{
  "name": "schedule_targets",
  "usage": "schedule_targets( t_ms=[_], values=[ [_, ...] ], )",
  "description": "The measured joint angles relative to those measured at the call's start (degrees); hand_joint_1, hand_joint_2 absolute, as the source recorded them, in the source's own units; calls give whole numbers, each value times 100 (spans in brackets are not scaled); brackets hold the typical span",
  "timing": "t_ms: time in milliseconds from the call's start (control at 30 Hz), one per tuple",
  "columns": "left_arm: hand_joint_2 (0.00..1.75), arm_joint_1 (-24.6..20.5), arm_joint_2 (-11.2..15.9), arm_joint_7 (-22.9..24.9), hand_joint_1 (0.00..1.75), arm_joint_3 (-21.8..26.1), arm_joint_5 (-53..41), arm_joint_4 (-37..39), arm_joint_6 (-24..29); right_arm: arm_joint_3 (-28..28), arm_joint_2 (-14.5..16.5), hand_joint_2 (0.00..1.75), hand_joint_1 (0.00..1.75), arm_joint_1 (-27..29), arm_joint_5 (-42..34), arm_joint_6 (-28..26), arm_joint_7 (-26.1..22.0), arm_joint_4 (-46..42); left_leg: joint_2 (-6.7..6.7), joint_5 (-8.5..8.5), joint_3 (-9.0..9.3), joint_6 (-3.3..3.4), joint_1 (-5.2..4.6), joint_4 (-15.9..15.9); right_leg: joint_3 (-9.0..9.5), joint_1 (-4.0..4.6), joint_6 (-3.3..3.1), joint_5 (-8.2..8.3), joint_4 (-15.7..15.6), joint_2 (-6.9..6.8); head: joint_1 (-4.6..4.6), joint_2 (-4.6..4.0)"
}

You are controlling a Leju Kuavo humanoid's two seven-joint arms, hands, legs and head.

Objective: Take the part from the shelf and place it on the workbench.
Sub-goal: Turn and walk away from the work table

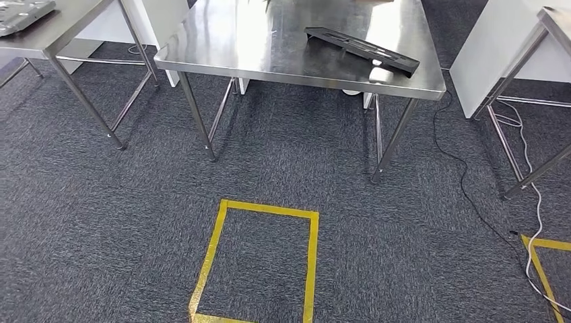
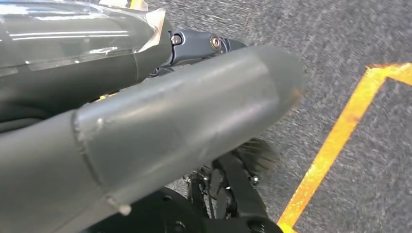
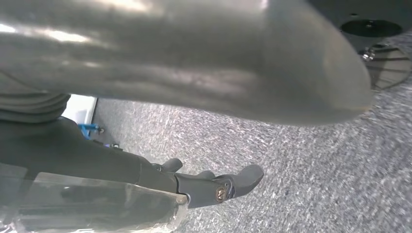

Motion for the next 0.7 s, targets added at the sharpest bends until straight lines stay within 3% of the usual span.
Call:
schedule_targets(
  t_ms=[33, 67, 133, 200, 267, 333, 400, 467, 500, 533, 600, 667, 700],
  values=[
    [0, 6, 2, 0, 0, 0, 1, -1, -1, 1, 4, 0, 0, 4, 5, 4, 0, 0, 9, 95, 63, -27, 23, 47, -31, -7, 15, 15, 17, -46, 0, 0],
    [0, 10, 5, 0, 0, 0, 1, -1, -1, 1, 9, 0, 0, 5, 10, 9, 0, 0, 38, 247, 239, -52, 49, -145, -50, -20, 25, 23, 45, -89, 0, 0],
    [0, 7, 6, 0, 0, -1, 1, -2, -2, 1, 17, 0, 0, 0, 19, 21, 0, 0, 200, 445, 767, -98, 74, -932, -106, -25, 72, 7, 146, -169, -9, 0],
    [0, -3, 4, 0, 0, -3, -2, -3, -3, 2, 22, 0, 0, -3, 21, 29, 0, 0, 319, 437, 1047, -75, 44, -1438, -159, 14, 139, -12, 242, -243, -7, 0],
    [0, -1, 8, 9, 0, -5, -11, -3, -20, 1, 27, 0, 0, -7, 22, 36, 0, -1, 263, 419, 1000, 30, -7, -1486, -174, 39, 213, 8, 266, -324, 7, 0],
    [0, 1, 16, 26, 0, -7, -21, -4, -48, 1, 28, 0, 0, -11, 21, 46, -3, -2, 171, 474, 956, 168, -20, -1537, -241, 13, 267, -64, 359, -262, 19, 0],
    [0, -19, 28, 54, 0, -8, -25, -5, -61, 2, 29, 0, 0, -5, 22, 71, -9, -2, 77, 542, 907, 283, -11, -1576, -495, -16, 252, -351, 866, -38, 43, 0],
    [0, -35, 42, 86, 0, -9, -27, -5, -63, 2, 31, 0, 0, 7, 23, 97, -13, -2, -32, 583, 844, 341, -34, -1577, -848, -15, 227, -661, 1646, 111, 59, 0],
    [0, -34, 46, 106, 0, -9, -31, -5, -64, 2, 31, 0, 0, 14, 26, 104, -13, -2, -92, 599, 826, 356, -50, -1576, -951, -10, 235, -721, 1885, 135, 58, 0],
    [0, -32, 49, 137, 0, -9, -39, -4, -64, 2, 30, 0, 0, 20, 28, 110, -14, -2, -157, 613, 815, 363, -64, -1575, -952, 0, 254, -691, 1917, 152, 60, 0],
    [0, -31, 50, 229, 0, -9, -60, -3, -63, 2, 26, 0, 0, 24, 43, 136, -18, -2, -297, 639, 813, 354, -80, -1574, -630, 21, 290, -392, 1304, 249, 60, 0],
    [0, -45, 42, 331, 0, -11, -76, -2, -62, 2, 13, 0, 0, 25, 68, 173, -22, -2, -424, 665, 797, 320, -92, -1566, -259, 39, 262, -126, 519, 513, 59, 0],
    [0, -52, 39, 376, 0, -12, -80, -2, -63, 2, 8, 0, 0, 21, 81, 191, -22, -2, -480, 682, 776, 293, -93, -1560, -163, 51, 238, -73, 315, 616, 61, 0]
  ],
)
